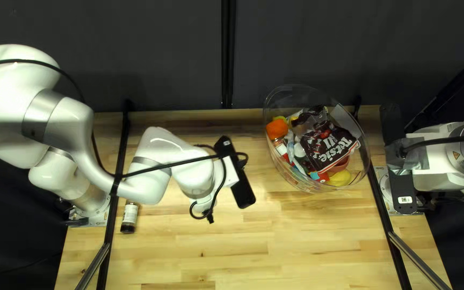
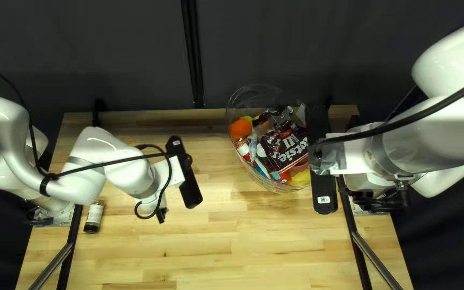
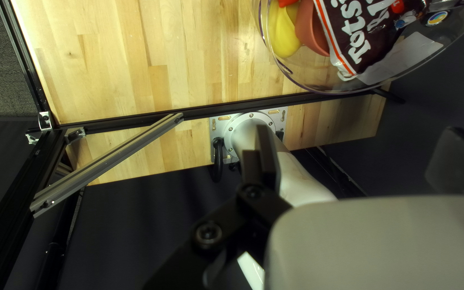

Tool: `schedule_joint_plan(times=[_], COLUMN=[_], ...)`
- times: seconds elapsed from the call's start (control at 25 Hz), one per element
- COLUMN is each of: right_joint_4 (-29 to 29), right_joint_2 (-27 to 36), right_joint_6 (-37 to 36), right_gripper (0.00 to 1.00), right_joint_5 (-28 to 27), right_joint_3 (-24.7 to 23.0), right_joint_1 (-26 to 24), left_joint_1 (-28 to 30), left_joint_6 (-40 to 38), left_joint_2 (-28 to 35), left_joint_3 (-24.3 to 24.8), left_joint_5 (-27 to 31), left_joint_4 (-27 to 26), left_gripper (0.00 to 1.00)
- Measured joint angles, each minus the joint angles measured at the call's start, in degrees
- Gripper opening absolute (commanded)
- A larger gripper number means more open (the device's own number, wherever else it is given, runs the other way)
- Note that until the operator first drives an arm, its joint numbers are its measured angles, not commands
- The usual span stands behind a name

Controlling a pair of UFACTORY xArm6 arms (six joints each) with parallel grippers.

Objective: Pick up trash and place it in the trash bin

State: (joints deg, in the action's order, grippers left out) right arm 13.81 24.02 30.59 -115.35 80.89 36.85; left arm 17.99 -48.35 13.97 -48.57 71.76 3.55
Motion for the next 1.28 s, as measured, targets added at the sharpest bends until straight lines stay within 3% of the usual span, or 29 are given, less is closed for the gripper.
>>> schedule_joint_plan(times=[0.2,0.36,0.56,0.72,0.92,1.28], right_joint_4=[0.00,0.00,0.00,0.00,0.00,0.00], right_joint_2=[0.00,0.00,0.00,0.00,0.00,0.00], right_joint_6=[0.00,0.00,0.00,0.00,0.00,0.00], right_gripper=[1.00,1.00,1.00,1.00,1.00,1.00], right_joint_5=[0.00,0.00,0.00,0.00,0.00,0.00], right_joint_3=[0.00,0.00,0.00,0.00,0.00,0.00], right_joint_1=[0.00,0.00,0.00,0.00,0.00,0.00], left_joint_1=[0.86,1.41,5.06,8.04,8.06,7.87], left_joint_6=[-8.70,-13.75,-22.46,-29.86,-34.69,-36.09], left_joint_2=[4.24,10.48,19.88,22.74,23.63,23.57], left_joint_3=[7.18,16.20,27.24,32.68,35.74,35.58], left_joint_5=[0.56,-1.74,-5.58,-9.58,-12.24,-12.45], left_joint_4=[-3.28,-4.74,-3.92,-2.57,-1.48,-0.59], left_gripper=[1.00,1.00,1.00,1.00,1.00,1.00])
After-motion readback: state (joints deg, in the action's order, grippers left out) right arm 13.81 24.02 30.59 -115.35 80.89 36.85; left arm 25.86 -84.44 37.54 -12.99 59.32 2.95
